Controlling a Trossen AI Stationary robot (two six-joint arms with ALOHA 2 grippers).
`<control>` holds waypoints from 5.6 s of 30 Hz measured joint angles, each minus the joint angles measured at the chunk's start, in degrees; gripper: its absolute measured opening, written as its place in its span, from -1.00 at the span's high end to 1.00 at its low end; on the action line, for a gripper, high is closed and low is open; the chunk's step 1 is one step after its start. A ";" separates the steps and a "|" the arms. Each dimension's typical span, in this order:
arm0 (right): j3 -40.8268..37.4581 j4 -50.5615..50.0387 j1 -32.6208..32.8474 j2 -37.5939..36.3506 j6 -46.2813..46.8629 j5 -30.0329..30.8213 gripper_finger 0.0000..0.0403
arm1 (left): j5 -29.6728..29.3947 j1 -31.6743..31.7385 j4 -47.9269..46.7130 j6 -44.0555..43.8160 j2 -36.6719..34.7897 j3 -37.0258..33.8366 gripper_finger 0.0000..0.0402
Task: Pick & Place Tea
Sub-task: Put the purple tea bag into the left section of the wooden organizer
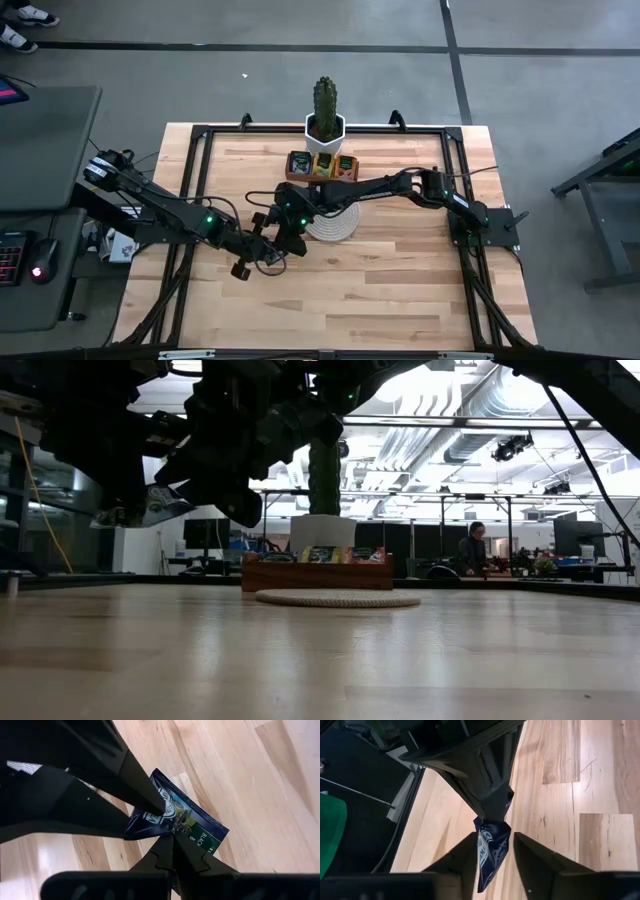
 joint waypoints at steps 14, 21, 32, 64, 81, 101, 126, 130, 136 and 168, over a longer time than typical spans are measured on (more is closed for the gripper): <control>0.00 -0.06 0.04 0.02 0.82 0.55 0.94 | -0.51 0.00 -0.10 -0.56 0.00 0.00 1.00; 0.00 -0.49 0.28 0.01 0.76 4.69 0.98 | -2.59 0.02 -2.64 -4.69 0.00 0.02 0.99; 0.12 -4.00 0.66 -0.28 0.32 10.41 0.98 | -10.41 0.02 -11.26 -10.20 -5.80 0.19 0.99; -10.62 0.43 0.97 -25.22 -5.05 37.98 0.98 | -34.82 -0.02 -24.60 -35.92 -36.45 -3.56 0.99; -49.94 71.81 5.18 -43.65 -7.67 61.43 0.99 | -24.56 8.67 45.10 -7.20 -37.83 -13.27 1.00; -31.74 48.12 5.14 -43.56 -19.92 49.17 0.99 | 2.04 20.41 82.35 -14.45 -21.25 -13.23 -0.02; -31.69 44.97 5.14 -43.54 -19.25 46.45 0.99 | 2.52 20.28 88.69 -13.17 -10.51 -4.13 -0.10; -31.69 44.96 5.14 -43.54 -19.29 46.45 0.99 | 1.38 20.31 88.64 -13.01 -10.47 -4.13 0.08; -31.69 44.96 5.14 -43.54 -19.31 46.78 0.99 | -1.07 20.31 88.34 -11.23 -10.47 -4.13 0.76; -31.69 5.04 9.43 -63.55 -5.57 57.86 0.12 | 13.58 34.70 34.08 -4.56 -14.92 2.43 1.00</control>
